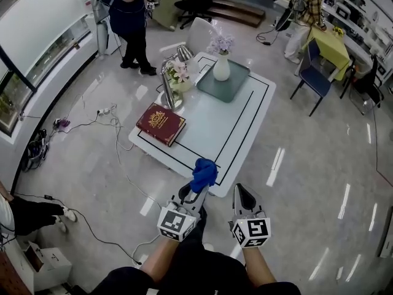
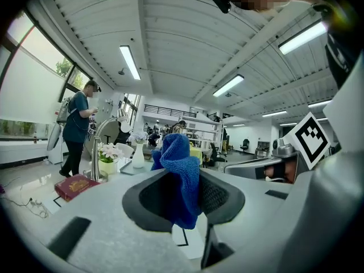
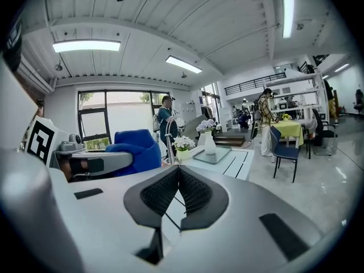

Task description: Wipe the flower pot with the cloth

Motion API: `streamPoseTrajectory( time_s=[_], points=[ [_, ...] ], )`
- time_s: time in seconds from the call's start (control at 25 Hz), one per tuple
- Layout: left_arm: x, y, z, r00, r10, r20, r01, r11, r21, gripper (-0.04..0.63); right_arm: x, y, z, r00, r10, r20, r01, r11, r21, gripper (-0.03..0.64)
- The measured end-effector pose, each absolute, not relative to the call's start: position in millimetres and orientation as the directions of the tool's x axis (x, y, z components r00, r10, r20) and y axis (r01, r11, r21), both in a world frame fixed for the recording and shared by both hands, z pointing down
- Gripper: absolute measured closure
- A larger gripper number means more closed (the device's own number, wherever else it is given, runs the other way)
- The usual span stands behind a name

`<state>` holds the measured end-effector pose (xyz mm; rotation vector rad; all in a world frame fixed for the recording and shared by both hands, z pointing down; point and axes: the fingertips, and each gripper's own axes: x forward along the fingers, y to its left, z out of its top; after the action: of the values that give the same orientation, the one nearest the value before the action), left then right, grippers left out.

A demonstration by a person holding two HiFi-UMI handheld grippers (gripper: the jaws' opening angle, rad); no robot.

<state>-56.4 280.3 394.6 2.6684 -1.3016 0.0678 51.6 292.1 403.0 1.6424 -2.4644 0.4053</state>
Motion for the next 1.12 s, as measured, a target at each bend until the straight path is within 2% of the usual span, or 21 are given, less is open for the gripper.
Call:
streamPoseTrajectory(
  time_s=[0.32, 0.68, 1.12],
  points=[
    [-62, 131, 403, 0.651, -0.743, 0.154, -0.759, -0.636, 0.139, 0.489, 34, 143, 391, -0.379, -0.879, 0.290, -0.926, 0.359, -0.119, 0.609],
    [-38, 15, 419, 0.672, -0.723, 0.163, -0.741, -0.651, 0.165, 0.489, 50, 34, 401, -0.360, -0.885, 0.296, -0.933, 0.339, -0.123, 0.609],
    [-1, -109, 446, 0.563, -0.810, 0.161, -0.822, -0.530, 0.209, 0.489, 84, -83, 427, -0.462, -0.819, 0.339, -0.887, 0.435, -0.158, 0.609]
  ],
)
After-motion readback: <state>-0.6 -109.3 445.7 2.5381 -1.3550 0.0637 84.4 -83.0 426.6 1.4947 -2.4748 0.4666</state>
